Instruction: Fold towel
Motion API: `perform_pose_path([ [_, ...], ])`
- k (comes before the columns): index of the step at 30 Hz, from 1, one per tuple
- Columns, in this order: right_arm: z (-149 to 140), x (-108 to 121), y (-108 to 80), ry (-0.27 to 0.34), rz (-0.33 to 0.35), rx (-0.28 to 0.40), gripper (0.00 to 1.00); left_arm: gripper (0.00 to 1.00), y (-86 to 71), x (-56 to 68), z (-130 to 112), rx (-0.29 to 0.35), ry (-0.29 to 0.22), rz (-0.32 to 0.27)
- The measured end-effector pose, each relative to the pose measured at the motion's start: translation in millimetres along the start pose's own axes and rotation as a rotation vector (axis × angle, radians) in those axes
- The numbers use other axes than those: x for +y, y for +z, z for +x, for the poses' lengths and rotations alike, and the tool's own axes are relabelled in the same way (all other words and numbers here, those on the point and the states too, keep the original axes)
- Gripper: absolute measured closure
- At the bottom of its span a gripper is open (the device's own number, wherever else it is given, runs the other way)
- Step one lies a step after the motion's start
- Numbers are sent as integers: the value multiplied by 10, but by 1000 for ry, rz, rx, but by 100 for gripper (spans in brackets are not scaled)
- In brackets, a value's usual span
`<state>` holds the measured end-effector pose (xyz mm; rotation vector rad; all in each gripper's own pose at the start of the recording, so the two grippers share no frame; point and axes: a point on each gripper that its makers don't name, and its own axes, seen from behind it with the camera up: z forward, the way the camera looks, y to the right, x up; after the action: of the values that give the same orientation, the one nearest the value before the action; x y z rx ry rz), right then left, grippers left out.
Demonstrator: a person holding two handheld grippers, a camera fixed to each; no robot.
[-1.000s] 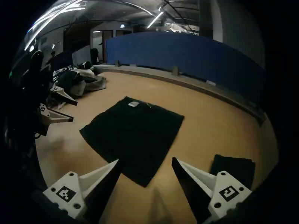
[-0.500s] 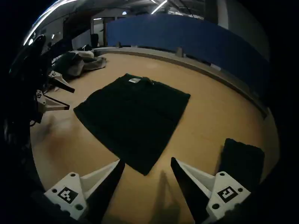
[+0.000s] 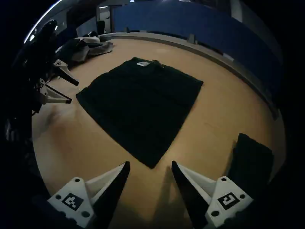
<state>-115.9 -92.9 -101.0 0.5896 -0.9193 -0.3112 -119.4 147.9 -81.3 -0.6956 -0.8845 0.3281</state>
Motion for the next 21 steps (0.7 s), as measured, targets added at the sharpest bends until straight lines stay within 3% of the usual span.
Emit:
perform_pose_path([
  [8, 6, 9, 61, 17, 5, -5, 20, 8, 85, 30, 8, -17, 24, -8],
  [11, 10, 14, 81, 14, 4, -8, 27, 12, 102, 30, 18, -19, 21, -8],
  [14, 10, 12, 96, 16, 7, -11, 34, 19, 124, 27, 12, -25, 23, -7],
  [18, -4, 18, 118, 24, 9, -15, 35, 30, 153, 21, -29, -45, 30, -1],
  [21, -9, 22, 128, 32, 13, -16, 44, 40, 170, 19, -60, -63, 32, 4],
])
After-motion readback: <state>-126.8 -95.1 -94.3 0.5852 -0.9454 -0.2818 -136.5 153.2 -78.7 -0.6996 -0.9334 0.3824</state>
